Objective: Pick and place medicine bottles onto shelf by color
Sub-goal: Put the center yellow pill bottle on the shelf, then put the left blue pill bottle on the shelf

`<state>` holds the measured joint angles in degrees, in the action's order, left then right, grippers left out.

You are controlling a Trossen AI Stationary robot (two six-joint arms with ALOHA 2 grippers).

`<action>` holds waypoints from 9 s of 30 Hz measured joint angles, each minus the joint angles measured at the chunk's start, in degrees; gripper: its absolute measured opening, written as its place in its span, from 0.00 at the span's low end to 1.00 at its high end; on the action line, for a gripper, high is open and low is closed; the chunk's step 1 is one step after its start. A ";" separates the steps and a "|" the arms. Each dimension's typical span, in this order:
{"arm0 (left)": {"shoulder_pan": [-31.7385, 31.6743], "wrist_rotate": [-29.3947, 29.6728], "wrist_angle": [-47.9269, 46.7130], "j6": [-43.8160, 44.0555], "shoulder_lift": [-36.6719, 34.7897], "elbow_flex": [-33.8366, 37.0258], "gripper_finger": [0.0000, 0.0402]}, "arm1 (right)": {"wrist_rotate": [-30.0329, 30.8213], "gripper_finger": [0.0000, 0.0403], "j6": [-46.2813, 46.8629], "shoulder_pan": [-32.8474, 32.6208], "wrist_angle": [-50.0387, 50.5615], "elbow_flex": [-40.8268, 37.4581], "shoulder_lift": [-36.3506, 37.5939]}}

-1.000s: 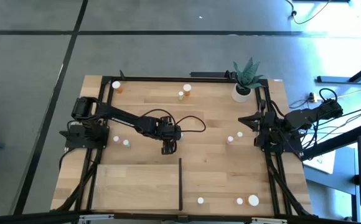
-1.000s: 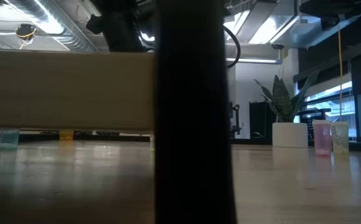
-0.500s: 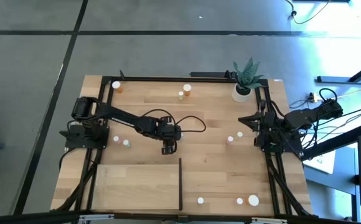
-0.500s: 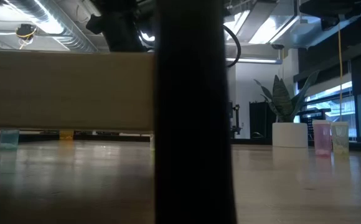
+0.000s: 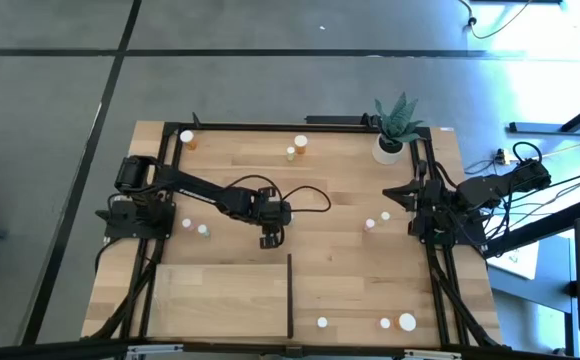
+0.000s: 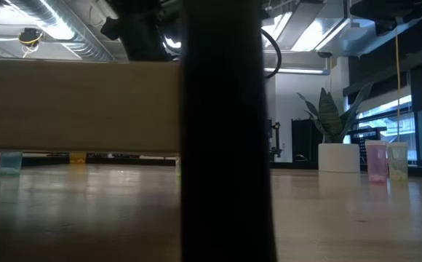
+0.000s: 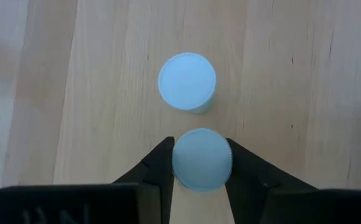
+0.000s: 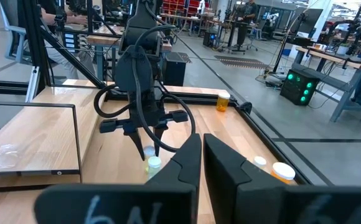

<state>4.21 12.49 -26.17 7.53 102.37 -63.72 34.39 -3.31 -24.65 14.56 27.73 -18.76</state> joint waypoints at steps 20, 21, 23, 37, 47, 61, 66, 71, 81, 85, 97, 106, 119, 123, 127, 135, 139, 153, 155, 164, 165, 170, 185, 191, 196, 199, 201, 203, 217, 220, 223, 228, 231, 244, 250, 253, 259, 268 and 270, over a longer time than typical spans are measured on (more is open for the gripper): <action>9.70 5.07 -11.44 22.39 -14.73 0.02 0.25 | 0.00 0.05 0.00 -0.01 0.01 0.00 -0.02; 10.56 5.27 -11.70 24.07 -15.52 0.02 0.25 | 0.00 0.05 0.00 0.00 0.01 0.00 -0.02; 12.35 5.57 -12.60 27.43 -17.14 0.02 0.25 | 0.00 0.05 0.00 0.00 0.01 0.00 -0.02; 24.62 5.36 -12.25 42.10 -21.78 -0.10 0.25 | 0.00 0.05 0.01 0.00 -0.01 0.00 -0.02; 30.05 8.00 -11.48 47.54 -20.99 -0.11 0.25 | -17.82 0.05 -1.72 0.01 1.09 0.00 -0.02; 35.03 8.02 0.38 50.60 -15.39 -0.20 0.25 | -36.48 0.05 1.52 -0.01 1.47 1.28 -0.30; 37.30 8.02 1.60 50.49 -13.99 -0.17 0.24 | -36.52 0.05 1.53 -0.01 6.23 6.21 -2.22; 38.66 7.42 3.63 50.43 -11.83 -0.11 0.24 | -36.52 0.05 1.32 0.01 11.26 12.45 -5.94; 39.56 4.74 5.26 42.57 -11.00 -0.32 0.24 | -37.45 0.05 0.26 0.00 12.36 16.48 -9.44; 39.72 5.02 1.39 39.02 -11.00 -2.85 0.24 | -37.51 0.05 0.14 0.01 12.18 16.48 -9.60; 39.87 7.66 -12.55 27.87 -5.91 -14.81 0.24 | -37.51 0.05 0.04 -0.01 11.92 16.48 -9.60; 39.82 7.55 -16.49 27.84 1.51 -21.72 0.24 | -37.48 0.05 -0.02 0.01 11.92 16.48 -9.60; 39.64 7.53 -14.24 28.07 4.19 -21.77 0.24 | -37.48 0.05 0.01 -0.01 11.92 16.48 -9.60; 39.49 5.78 -13.22 27.91 4.63 -21.77 0.24 | -37.48 0.05 0.00 0.01 11.92 16.48 -9.60; 39.19 4.98 -12.75 27.92 5.65 -21.77 0.24 | -37.48 0.05 0.10 0.01 11.91 16.48 -9.60; 38.05 4.74 -9.61 27.92 6.14 -21.75 0.24 | -37.46 0.05 0.00 -0.01 11.92 16.48 -9.60; 37.73 4.17 -8.21 28.35 6.35 -21.75 0.24 | -37.48 0.05 0.09 0.01 11.92 16.48 -9.60; 37.51 5.14 -9.28 28.18 7.14 -21.74 0.24 | -37.46 0.05 0.04 0.01 11.92 16.48 -9.58; 37.53 5.31 -9.27 28.26 7.16 -21.73 0.24 | -37.46 0.05 0.00 -0.01 11.94 16.48 -9.60; 37.85 5.45 -9.21 29.81 7.17 -21.74 0.24 | -37.46 0.05 0.09 -0.01 11.92 16.48 -9.58; 37.84 5.58 -9.17 29.80 7.34 -21.74 0.24 | -37.46 0.05 0.04 0.01 11.92 16.48 -9.60; 37.84 5.62 -9.85 30.60 8.01 -21.72 0.24 | -37.46 0.05 0.09 -0.01 11.92 16.48 -9.60; 37.92 6.40 -10.21 31.39 9.37 -21.88 0.25 | -37.46 0.05 0.02 0.01 11.92 16.48 -9.59; 37.92 6.42 -10.13 31.96 9.37 -21.88 0.25 | -37.46 0.05 0.02 -0.01 11.92 16.48 -9.60; 37.92 6.23 -10.11 32.95 9.39 -21.86 0.27 | -37.46 0.05 0.07 0.00 11.92 16.48 -9.59; 37.92 6.24 -10.09 33.05 9.44 -21.86 0.30 | -37.46 0.05 0.00 -0.01 11.92 16.48 -9.60; 37.92 5.92 -10.43 33.05 9.54 -21.76 0.32 | -37.46 0.05 -0.02 0.01 11.94 16.48 -9.60; 37.92 5.86 -10.70 33.09 9.77 -21.62 0.34 | -37.46 0.05 0.06 0.00 11.92 16.48 -9.58; 37.92 6.25 -8.92 34.34 9.66 -21.66 0.47 | -37.46 0.05 0.04 0.00 11.92 16.48 -9.59; 37.92 6.25 -8.91 34.34 9.65 -21.66 0.49 | -37.46 0.05 0.02 0.01 11.92 16.48 -9.60; 37.92 6.27 -8.93 34.34 9.63 -21.68 0.51 | -37.46 0.05 0.05 0.00 11.92 16.48 -9.60; 37.92 6.29 -8.97 34.34 9.51 -21.70 0.51 | -37.46 0.05 0.08 -0.01 11.92 16.48 -9.60; 37.82 6.29 -9.05 34.34 8.88 -21.73 0.51 | -37.46 0.05 0.00 -0.01 11.92 16.48 -9.60; 37.77 6.42 -9.92 32.02 4.58 -21.77 0.51 | -37.46 0.05 0.00 -0.01 11.94 16.48 -9.60; 37.57 10.23 -12.86 30.88 0.65 -21.77 0.51 | -37.46 0.05 0.00 -0.01 11.92 16.48 -9.57; 37.15 13.69 -16.22 30.85 -2.08 -21.77 0.51 | -37.46 0.05 0.08 0.00 11.93 16.48 -9.57; 33.95 15.27 -24.63 33.49 -7.06 -21.80 0.51 | -37.46 0.05 0.07 0.01 11.94 16.48 -9.60; 25.50 12.09 -37.39 35.87 -10.39 -21.80 0.51 | -37.46 0.05 0.00 -0.01 11.94 16.48 -9.57; 23.45 10.98 -39.29 35.82 -10.39 -21.80 0.51 | -37.46 0.05 0.08 0.01 11.94 16.48 -9.60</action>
<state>27.65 23.48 -65.45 43.34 91.98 -85.52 -3.07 -3.23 -24.64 26.50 44.21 -28.36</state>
